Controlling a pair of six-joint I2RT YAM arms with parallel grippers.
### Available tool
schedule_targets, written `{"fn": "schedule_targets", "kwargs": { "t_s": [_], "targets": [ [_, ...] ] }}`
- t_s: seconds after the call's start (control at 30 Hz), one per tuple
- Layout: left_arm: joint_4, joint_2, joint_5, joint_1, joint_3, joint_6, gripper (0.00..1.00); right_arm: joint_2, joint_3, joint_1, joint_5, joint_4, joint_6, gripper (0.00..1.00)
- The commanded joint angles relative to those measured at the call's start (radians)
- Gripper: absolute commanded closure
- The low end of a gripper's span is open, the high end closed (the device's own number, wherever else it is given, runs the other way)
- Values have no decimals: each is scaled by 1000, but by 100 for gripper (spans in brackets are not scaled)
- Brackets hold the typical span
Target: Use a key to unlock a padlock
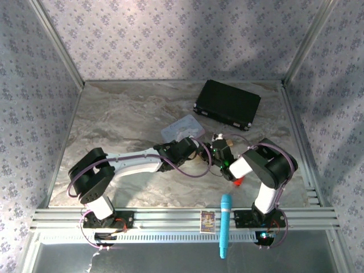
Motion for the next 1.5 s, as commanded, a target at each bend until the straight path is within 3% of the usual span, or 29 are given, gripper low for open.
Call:
{"fn": "schedule_targets", "kwargs": {
  "t_s": [0.0, 0.23, 0.57, 0.7, 0.8, 0.97, 1.27, 1.43, 1.47],
  "targets": [
    [-219, 69, 111, -3, -52, -9, 78, -23, 19, -15, -47, 22, -20, 100],
    [-228, 62, 73, 48, -35, -58, 77, -6, 28, -11, -199, -81, -30, 100],
    [-218, 52, -25, 113, 12, -125, 68, -131, 95, -44, -340, -714, -273, 100],
    [-192, 56, -69, 132, 22, -113, 58, -107, 164, -83, -446, -988, -416, 100],
    [-172, 56, -86, 151, 26, -107, 49, -108, 212, -111, -433, -1183, -546, 99],
    [-152, 50, -110, 195, 33, -108, 31, -128, 281, -148, -376, -1394, -684, 85],
    [-117, -14, -80, 248, 30, -117, 19, -164, 375, -144, -293, -1538, -751, 64],
    [-121, -83, -65, 248, 5, -160, 12, -223, 388, -130, -233, -1560, -760, 61],
    [-119, -112, -62, 247, -6, -179, 6, -246, 392, -124, -208, -1567, -765, 58]
  ]
}}
